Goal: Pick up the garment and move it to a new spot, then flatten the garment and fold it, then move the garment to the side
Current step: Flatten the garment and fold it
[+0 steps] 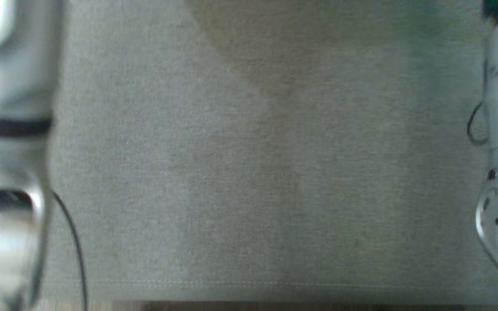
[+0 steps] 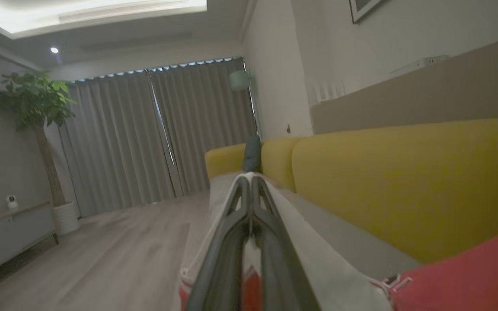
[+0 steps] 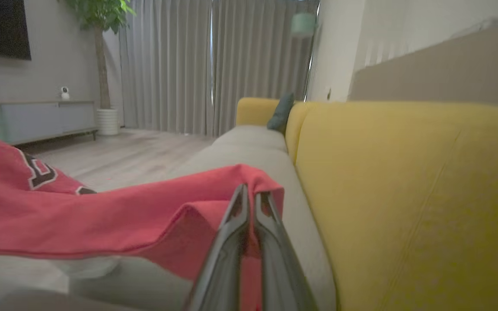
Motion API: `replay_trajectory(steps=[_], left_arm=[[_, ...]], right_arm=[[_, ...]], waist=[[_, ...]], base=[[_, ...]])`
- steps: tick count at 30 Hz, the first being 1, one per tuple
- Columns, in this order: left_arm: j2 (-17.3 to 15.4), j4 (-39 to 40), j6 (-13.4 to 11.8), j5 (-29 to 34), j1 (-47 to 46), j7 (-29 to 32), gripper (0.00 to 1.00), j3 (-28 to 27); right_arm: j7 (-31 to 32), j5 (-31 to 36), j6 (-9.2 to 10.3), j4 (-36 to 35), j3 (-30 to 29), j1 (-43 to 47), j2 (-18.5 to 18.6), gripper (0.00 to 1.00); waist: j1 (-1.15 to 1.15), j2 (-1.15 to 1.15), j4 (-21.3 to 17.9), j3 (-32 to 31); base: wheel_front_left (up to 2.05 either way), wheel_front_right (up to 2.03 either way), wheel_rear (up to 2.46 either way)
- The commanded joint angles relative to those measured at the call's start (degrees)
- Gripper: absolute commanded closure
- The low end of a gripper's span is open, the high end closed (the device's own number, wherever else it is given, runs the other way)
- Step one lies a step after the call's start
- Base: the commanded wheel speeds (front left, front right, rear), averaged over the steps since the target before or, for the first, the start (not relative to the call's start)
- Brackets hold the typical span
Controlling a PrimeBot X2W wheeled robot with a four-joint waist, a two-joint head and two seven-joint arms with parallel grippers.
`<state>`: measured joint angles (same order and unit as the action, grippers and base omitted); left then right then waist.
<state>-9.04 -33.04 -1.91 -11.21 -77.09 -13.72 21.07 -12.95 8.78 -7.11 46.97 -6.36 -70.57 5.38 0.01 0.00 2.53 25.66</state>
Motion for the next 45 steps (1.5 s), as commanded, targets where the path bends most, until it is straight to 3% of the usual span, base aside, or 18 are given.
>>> replay_trajectory(steps=[1, 5, 11, 17, 24, 34, 45], left_arm=[[-1.6, 1.3, 0.5, -0.7, 1.5, -0.5, 1.00, -0.9], [-0.7, 3.0, 1.7, -3.0, 9.3, -1.2, 1.00, -1.8], [-2.0, 13.2, 2.4, -5.0, 21.4, -1.3, 1.00, -6.0], [-1.9, 22.5, 2.8, -6.5, 33.4, -1.3, 1.00, -9.9], [0.6, 30.8, 3.5, -7.1, 47.9, -1.3, 1.00, -10.5], [3.6, 40.1, 2.8, -7.4, 68.3, -1.3, 1.00, -10.8], [5.0, 47.5, 0.4, -9.6, 85.0, -1.3, 1.00, -9.5]], right_arm=[[-0.9, 0.8, -0.37, 0.2, -0.6, 0.5, -1.4, 1.00], [-1.7, 1.6, -0.37, 6.0, -2.9, 3.4, -1.4, 1.00], [-2.0, -0.9, -0.37, 10.1, -3.2, 5.7, -1.4, 1.00], [-2.0, -5.7, -0.37, 8.1, -1.0, 9.4, -1.3, 1.00], [-2.0, -12.2, -0.37, 4.7, 3.2, 18.3, -0.8, 1.00], [-1.6, -20.1, -0.37, -8.7, 5.3, 37.8, 0.3, 1.00], [6.7, -21.7, -0.37, -32.9, 1.1, 62.4, -1.4, 1.00]], waist=[[-0.01, 0.00, 1.8, 2.5], [-0.01, 0.00, 2.4, 4.1], [-0.01, 0.00, 1.3, 4.3], [-0.01, 0.00, 0.1, 1.9], [-0.01, 0.00, -0.4, -4.0], [-0.01, 0.00, -0.7, -14.3], [-0.01, 0.00, -1.3, -20.4]], base=[[0.00, 0.00, 0.00], [0.00, 0.00, 0.00], [0.00, 0.00, 0.00], [0.00, 0.00, 0.00], [0.00, 0.00, 0.00], [0.00, 0.00, 0.00], [0.00, 0.00, 0.00]])
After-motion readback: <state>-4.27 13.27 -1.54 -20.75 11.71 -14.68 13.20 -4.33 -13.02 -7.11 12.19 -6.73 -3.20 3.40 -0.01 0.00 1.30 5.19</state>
